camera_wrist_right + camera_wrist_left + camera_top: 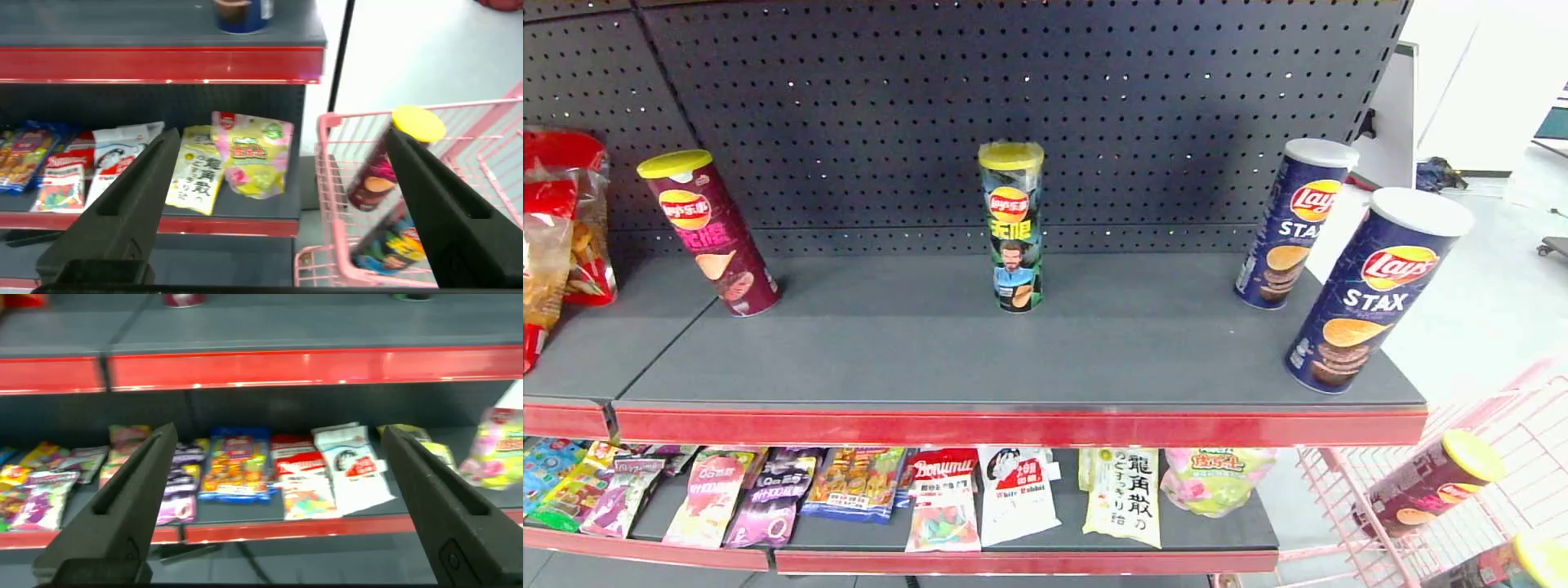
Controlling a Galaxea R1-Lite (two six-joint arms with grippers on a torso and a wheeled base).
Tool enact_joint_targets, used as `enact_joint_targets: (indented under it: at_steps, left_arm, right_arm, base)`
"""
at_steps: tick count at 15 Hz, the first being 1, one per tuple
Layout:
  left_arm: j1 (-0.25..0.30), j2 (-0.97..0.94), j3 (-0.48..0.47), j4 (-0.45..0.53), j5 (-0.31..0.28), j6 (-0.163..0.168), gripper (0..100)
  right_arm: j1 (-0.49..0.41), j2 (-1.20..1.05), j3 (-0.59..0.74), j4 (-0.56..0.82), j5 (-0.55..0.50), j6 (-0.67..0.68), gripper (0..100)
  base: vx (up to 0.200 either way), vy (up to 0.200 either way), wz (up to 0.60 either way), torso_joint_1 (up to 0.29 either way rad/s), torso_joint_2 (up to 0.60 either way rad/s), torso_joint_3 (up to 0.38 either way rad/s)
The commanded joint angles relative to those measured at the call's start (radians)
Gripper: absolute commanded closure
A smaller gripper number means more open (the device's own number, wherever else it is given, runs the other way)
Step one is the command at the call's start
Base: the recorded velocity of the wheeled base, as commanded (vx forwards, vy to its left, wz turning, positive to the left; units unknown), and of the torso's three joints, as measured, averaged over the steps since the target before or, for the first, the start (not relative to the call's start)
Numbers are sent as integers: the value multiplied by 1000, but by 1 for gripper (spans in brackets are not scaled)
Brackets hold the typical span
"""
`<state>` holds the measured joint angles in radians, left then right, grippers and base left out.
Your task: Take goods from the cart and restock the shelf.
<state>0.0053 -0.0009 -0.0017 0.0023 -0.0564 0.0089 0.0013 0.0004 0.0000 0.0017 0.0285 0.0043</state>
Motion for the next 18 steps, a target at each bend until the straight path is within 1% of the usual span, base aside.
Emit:
enact_joint_targets:
  at_steps: [1,11,18]
  left_arm:
    - [1,1,0,1,0,-1,0]
    - [1,1,0,1,0,0,0]
    - [1,1,0,1,0,-3,0]
  right_arm:
    - [0,0,0,0,-1,0,0]
    - [0,0,0,0,-1,2,0]
    - [0,0,0,0,-4,2,0]
  base:
    - [0,0,-600,2,-2,-2]
    - [0,0,-600,1,0,4]
    - [0,0,0,-12,26,18]
